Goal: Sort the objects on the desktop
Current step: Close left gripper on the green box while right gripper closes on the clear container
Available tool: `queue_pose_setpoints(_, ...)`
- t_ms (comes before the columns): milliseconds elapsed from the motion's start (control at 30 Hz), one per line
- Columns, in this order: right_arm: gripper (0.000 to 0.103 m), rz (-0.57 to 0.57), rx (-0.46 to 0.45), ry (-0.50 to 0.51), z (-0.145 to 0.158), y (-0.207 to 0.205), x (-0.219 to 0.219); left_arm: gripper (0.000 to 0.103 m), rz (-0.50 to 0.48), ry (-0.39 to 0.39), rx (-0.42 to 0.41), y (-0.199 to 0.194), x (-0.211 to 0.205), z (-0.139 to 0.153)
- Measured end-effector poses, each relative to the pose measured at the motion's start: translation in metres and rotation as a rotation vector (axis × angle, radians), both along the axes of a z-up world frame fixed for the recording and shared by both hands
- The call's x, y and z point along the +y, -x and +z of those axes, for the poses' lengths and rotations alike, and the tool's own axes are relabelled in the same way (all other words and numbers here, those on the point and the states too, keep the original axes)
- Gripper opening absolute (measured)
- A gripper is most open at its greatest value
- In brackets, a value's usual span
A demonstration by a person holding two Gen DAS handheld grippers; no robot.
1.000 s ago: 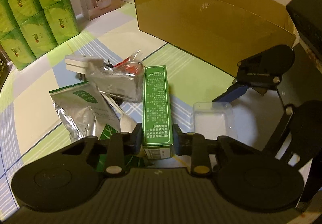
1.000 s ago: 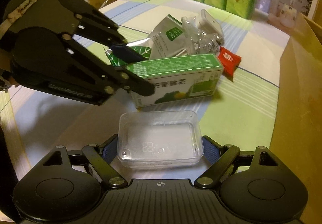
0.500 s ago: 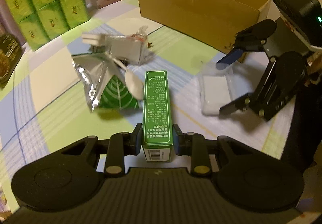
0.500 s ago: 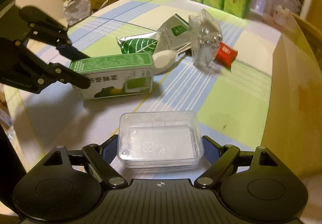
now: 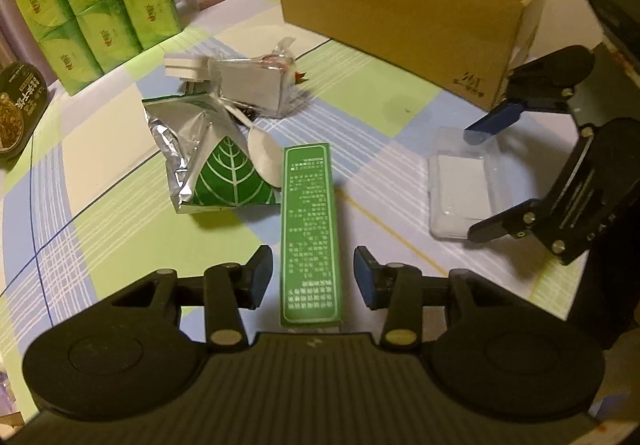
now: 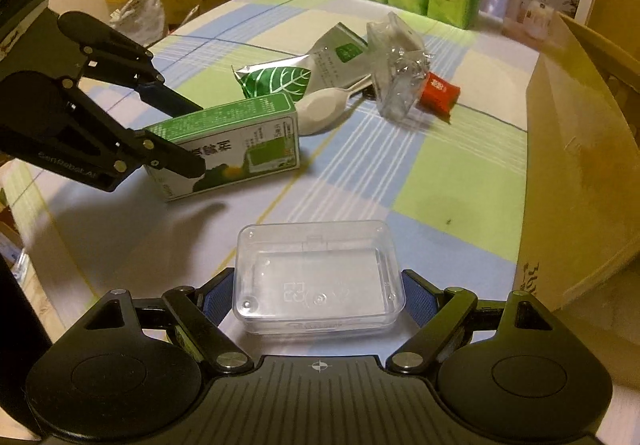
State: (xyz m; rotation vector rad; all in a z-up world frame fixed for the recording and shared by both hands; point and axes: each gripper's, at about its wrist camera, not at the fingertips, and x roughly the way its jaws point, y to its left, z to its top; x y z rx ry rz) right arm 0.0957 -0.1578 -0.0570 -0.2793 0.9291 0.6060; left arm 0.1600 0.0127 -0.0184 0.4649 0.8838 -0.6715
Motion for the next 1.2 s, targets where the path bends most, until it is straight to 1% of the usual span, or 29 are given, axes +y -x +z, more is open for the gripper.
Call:
queue_pose_setpoints(167,0.084,0.031,-0.001,0.021,-0.007,-0.002,0.004,0.043,0.034,0.022,0.015,-0.009,-0.001,0.001)
queue_pose_setpoints(267,0.084,0.031,0.004,0.017,-0.008,-0.004,0.004,0.044,0.038,0.02,0.023,-0.012,-0.002,-0.002)
queue_pose_setpoints(467,0.088,0.031,0.001,0.034,-0.01,-0.007,0.007,0.044,0.033,0.007,0.042,-0.016,-0.006,-0.009)
queue_pose_setpoints(633,0.089,0.03,0.003,0.035,-0.011,-0.01,0.009,0.042,0.049,0.027,0.06,-0.02,-0.007,-0.008)
queue_pose_setpoints(767,0.089,0.021,0.009,0.031,-0.012,-0.012,0.008,0.042,0.052,0.015,0.068,-0.022,-0.009,-0.009)
queue_pose_setpoints(867,0.089,0.018,0.007,0.026,-0.011,-0.012,0.008,0.042,0.05,0.021,0.077,-0.023,-0.011,-0.01)
queue_pose_setpoints(900,0.089,0.018,0.007,0.025,-0.011,-0.012,0.008,0.041,0.048,0.022,0.08,-0.023,-0.011,-0.011)
queue_pose_setpoints(1067,0.089,0.012,0.01,0.017,-0.01,-0.013,0.007,0.026,0.047,0.017,0.104,-0.026,-0.013,-0.016)
queue_pose_setpoints(1200,0.089,0.012,0.011,0.014,-0.01,-0.013,0.007,0.026,0.055,0.019,0.113,-0.026,-0.011,-0.016)
